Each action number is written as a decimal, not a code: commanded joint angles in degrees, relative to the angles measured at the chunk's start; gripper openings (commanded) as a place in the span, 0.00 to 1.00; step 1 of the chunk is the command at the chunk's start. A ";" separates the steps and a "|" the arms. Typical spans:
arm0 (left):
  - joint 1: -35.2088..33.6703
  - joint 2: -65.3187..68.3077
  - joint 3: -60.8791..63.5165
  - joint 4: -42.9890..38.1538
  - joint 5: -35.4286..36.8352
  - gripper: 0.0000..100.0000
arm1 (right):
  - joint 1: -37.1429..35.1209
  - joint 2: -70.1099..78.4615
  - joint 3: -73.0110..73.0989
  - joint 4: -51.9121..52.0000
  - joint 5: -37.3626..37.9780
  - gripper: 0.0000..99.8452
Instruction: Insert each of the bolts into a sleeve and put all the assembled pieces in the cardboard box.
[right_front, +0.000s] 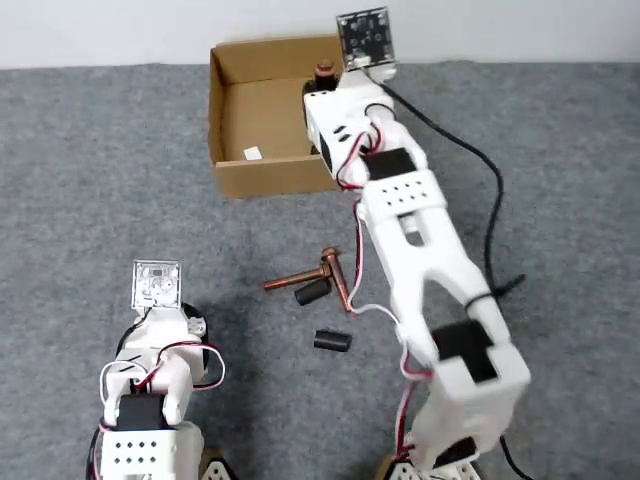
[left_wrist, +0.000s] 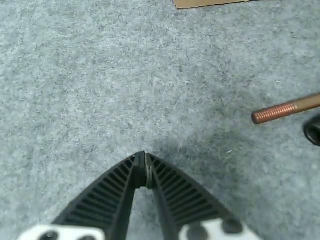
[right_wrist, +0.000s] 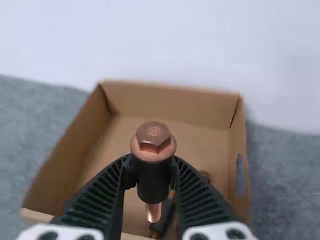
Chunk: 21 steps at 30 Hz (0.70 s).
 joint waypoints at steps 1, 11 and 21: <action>-0.35 -0.44 -0.40 -1.58 -0.26 0.00 | 0.57 5.76 -8.53 -1.45 -0.18 0.01; -0.35 -0.44 -0.40 -1.58 -0.26 0.00 | 0.66 21.76 -26.20 17.10 -0.44 0.15; -0.35 -0.44 -0.40 -1.58 -0.26 0.00 | -0.48 22.11 -40.53 32.40 -0.53 0.00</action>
